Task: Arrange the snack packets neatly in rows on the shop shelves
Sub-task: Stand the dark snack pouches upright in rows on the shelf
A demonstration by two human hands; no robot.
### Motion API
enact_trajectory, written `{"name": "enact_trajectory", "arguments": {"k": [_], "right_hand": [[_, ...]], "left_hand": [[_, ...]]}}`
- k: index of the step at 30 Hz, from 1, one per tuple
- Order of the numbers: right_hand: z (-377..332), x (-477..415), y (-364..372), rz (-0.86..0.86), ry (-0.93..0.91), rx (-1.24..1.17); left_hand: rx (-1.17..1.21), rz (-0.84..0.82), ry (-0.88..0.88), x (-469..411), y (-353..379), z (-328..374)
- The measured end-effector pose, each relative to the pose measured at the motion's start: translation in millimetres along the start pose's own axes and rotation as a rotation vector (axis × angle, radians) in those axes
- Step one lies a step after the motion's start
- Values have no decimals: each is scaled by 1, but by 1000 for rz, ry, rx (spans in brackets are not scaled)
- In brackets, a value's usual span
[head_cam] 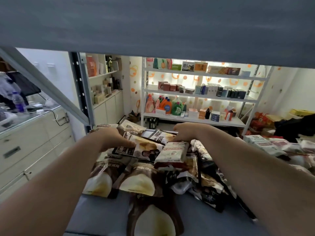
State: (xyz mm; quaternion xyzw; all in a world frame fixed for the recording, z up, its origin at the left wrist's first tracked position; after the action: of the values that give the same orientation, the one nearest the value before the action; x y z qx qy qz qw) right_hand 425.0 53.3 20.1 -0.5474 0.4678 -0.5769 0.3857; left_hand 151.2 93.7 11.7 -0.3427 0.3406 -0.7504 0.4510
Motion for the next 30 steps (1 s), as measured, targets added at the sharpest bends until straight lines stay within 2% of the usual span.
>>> {"name": "enact_trajectory", "arguments": {"k": [3,7,10,13,17,30], "right_hand": [[-3,-4,-5,7,-40,10],[8,-3,-22,-66,-58,-252],[26,-2,-36,-9,-82,-532],[40,-4,-41,143,-112,-765],[58,-7,-31,213,-44,-979],[77,-5,-10,157,21,-1136]], "left_hand": [[310,-37,54,3,-5,14],[596,-76,183,3,-24,41],[515,66,330,-5,-48,62],[426,200,420,-21,-60,83],[217,303,520,-44,-56,110],[-59,178,522,-92,-32,126]]}}
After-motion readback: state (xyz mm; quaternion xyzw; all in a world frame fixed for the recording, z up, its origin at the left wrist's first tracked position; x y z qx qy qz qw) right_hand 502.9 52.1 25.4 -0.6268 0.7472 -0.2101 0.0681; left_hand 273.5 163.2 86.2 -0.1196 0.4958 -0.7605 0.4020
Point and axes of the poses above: each hand's wrist, its own x-axis away from the middle knuckle, its own y-axis out of the palm, z = x × y, the point moved 4 cm from there along -x, towards the middle knuckle, and after that the axes turned 1 degree about x, right-handed, at the moved point
